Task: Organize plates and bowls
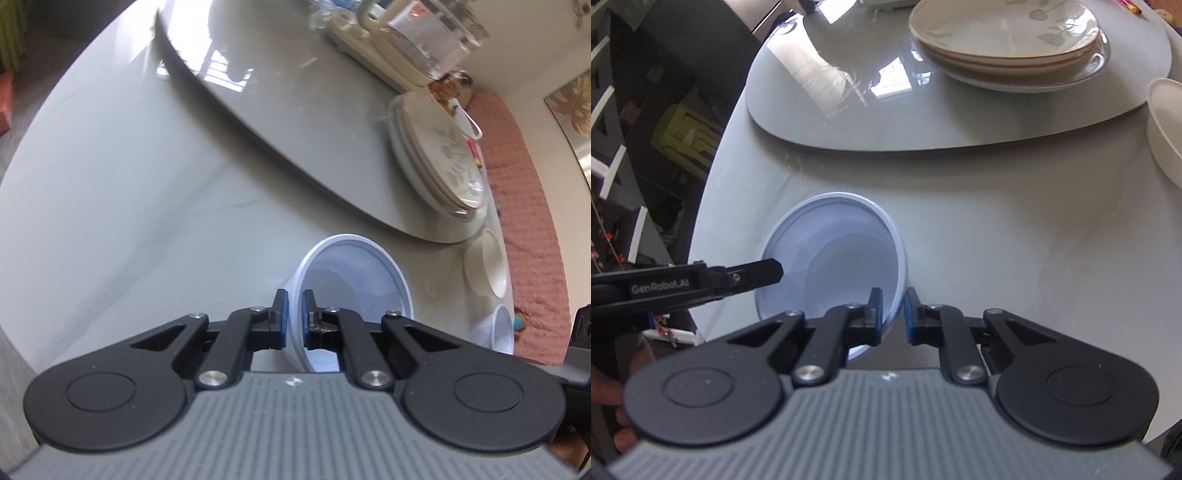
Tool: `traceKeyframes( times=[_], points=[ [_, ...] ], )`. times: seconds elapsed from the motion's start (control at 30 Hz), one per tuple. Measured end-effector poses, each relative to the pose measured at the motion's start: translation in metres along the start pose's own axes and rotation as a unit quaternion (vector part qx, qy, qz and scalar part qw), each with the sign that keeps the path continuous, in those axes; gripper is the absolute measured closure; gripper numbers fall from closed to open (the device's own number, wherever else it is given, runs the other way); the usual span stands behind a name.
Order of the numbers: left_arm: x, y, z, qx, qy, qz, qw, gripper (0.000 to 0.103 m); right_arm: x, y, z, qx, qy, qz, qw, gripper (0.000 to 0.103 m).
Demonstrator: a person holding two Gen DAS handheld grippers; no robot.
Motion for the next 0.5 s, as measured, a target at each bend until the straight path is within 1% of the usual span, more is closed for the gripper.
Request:
traceKeyframes(
  times=[0.17,0.3,0.5],
  points=[
    [0.007,0.002,-0.032,0.03,0.014,0.009,0.9994,0.094,-0.012,-0.012,-0.025,0.014,0.012,-0.01,1.0,0.088],
    [0.016,0.007,-0.051,0.048,0.015,0.02,0.9986,0.094,-0.019,-0.017,-0.044,0.023,0.017,-0.017,0.999,0.088],
    [0.031,0.012,-0.061,0.04,0.006,0.034,0.9986,0.094,-0.017,-0.02,-0.06,0.033,0.02,-0.011,0.999,0.088]
  ],
)
Point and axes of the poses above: each gripper's, at about its wrist camera, not at the fingertips, and x roughly the way its jaws point, z to its left, y to its underside, the point moved 8 cm from there along x, roughly the way its jaws point, and after that the axes turned 11 degrees about -z, right-handed, at the moved point
